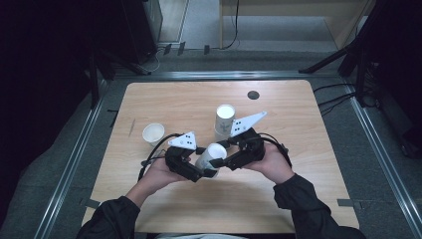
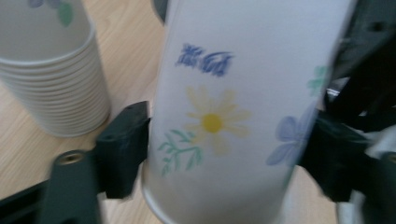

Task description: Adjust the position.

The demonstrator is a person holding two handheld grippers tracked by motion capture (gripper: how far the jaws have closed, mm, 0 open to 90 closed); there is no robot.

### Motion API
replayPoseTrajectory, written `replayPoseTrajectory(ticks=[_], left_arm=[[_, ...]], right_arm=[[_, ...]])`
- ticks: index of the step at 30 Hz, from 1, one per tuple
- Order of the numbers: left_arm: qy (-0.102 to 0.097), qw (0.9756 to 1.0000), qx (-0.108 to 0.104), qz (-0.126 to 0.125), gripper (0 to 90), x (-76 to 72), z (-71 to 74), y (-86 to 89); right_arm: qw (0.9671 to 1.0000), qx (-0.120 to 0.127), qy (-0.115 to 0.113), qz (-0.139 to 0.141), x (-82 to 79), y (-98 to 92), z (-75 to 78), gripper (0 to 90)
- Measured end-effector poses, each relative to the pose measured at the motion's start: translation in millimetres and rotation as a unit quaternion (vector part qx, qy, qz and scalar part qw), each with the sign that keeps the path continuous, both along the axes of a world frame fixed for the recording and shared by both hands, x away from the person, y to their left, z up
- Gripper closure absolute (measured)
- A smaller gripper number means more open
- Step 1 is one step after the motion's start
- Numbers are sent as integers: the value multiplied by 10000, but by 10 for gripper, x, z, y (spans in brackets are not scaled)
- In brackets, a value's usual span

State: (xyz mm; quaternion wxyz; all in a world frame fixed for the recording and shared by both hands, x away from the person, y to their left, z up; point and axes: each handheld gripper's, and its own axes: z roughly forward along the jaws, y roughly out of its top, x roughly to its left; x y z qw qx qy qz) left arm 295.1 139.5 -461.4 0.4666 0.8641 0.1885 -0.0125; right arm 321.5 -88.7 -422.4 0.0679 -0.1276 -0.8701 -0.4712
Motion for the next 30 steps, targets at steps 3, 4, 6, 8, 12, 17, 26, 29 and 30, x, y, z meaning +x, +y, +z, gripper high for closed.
replayPoseTrajectory(ticks=[3,4,6,8,12,17,26,29,30], left_arm=[[-13,10000,7,-60,266,-2,6,1],[-61,9999,50,-81,274,-13,11,0],[-76,9998,108,-120,283,-20,16,1],[-55,9998,128,-168,289,-21,19,3],[15,9998,120,-148,289,8,60,52],[48,9997,193,-145,288,48,148,136],[-61,9964,778,-333,287,108,262,193],[-54,9958,839,-355,287,135,276,199],[-59,9951,911,-375,287,158,281,200]], right_arm=[[10000,25,36,22,-1,-7,2,355],[10000,17,12,17,-6,-5,3,355],[10000,-3,31,54,-8,3,-2,352],[9999,10,52,127,-8,8,-14,337],[9999,50,34,131,-3,-14,-23,246],[9999,49,-92,132,-23,-116,-30,234],[9999,-105,-109,-31,-81,-260,-206,260],[9997,-205,-155,-31,-99,-264,-255,262],[9994,-279,-180,-65,-123,-269,-297,267]])
